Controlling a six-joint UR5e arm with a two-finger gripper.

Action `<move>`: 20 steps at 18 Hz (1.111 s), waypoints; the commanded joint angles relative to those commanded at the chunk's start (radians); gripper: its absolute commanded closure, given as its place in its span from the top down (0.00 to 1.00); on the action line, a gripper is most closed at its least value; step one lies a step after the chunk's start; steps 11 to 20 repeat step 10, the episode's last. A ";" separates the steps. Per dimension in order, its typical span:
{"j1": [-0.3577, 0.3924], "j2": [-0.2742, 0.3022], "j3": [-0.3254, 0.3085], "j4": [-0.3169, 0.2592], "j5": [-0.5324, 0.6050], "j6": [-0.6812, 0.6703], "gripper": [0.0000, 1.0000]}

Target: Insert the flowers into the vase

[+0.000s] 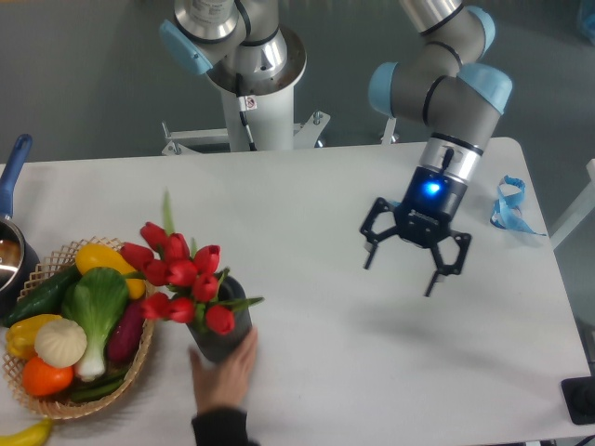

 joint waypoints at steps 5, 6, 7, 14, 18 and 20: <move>-0.070 -0.002 0.047 -0.028 0.305 0.020 1.00; -0.080 0.000 0.052 -0.052 0.332 0.047 1.00; -0.081 0.003 0.045 -0.073 0.356 0.095 1.00; -0.100 0.024 0.038 -0.152 0.450 0.186 1.00; -0.100 0.024 0.038 -0.152 0.450 0.186 1.00; -0.100 0.024 0.038 -0.152 0.450 0.186 1.00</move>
